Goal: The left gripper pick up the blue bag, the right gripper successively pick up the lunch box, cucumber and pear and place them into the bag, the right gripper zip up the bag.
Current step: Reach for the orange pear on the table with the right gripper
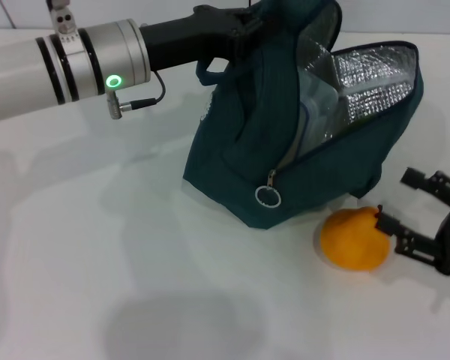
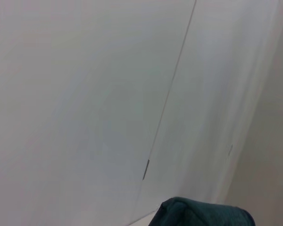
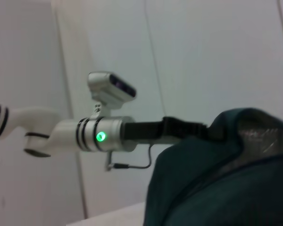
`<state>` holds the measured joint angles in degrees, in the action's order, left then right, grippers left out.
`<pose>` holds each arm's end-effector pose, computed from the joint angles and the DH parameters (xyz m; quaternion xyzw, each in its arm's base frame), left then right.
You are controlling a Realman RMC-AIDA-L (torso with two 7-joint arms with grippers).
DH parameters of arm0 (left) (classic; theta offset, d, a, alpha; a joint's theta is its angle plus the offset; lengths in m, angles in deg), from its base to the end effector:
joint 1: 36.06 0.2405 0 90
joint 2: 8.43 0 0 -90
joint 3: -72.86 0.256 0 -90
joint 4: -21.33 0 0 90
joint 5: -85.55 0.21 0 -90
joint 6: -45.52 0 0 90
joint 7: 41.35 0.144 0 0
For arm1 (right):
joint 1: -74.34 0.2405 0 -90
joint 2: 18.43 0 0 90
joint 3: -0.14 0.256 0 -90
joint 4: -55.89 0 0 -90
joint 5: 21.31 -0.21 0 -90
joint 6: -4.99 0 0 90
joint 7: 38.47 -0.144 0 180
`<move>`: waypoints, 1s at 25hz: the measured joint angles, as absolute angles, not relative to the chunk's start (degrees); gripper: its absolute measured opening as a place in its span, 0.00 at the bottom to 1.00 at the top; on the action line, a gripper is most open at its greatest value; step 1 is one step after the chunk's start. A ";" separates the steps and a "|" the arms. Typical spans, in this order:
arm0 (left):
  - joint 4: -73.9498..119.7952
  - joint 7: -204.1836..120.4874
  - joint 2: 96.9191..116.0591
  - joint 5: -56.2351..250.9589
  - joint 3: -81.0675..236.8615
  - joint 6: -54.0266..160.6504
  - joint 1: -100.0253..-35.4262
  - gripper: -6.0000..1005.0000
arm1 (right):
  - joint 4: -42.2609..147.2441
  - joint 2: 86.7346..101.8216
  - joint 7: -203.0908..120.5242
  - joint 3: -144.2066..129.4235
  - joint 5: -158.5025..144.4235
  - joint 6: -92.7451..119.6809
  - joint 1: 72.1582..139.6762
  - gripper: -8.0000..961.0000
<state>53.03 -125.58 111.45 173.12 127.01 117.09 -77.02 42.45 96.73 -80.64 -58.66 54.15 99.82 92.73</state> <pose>-0.1707 0.4034 -0.0191 -0.8883 -0.2344 -0.3563 0.1706 0.3024 0.2494 -0.0161 -0.8787 0.1382 0.3922 0.2346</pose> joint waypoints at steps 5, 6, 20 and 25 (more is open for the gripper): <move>51.82 -125.42 111.46 173.05 127.01 116.74 -77.13 0.06 | 44.78 96.75 -76.91 -59.52 53.69 98.69 92.66 0.81; 51.56 -125.30 111.46 173.04 127.01 116.67 -77.23 0.06 | 45.14 96.77 -76.16 -59.47 53.61 98.27 92.77 0.80; 51.39 -124.94 111.45 173.04 127.00 116.53 -77.36 0.06 | 45.35 97.12 -75.51 -59.87 53.88 96.56 94.33 0.40; 51.39 -124.93 111.45 173.04 127.00 116.53 -77.33 0.06 | 45.39 97.14 -75.50 -59.89 53.90 95.58 94.37 0.27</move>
<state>51.39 -124.93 111.45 173.04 127.00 116.53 -77.33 45.39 97.14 -75.50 -59.89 53.90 95.58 94.37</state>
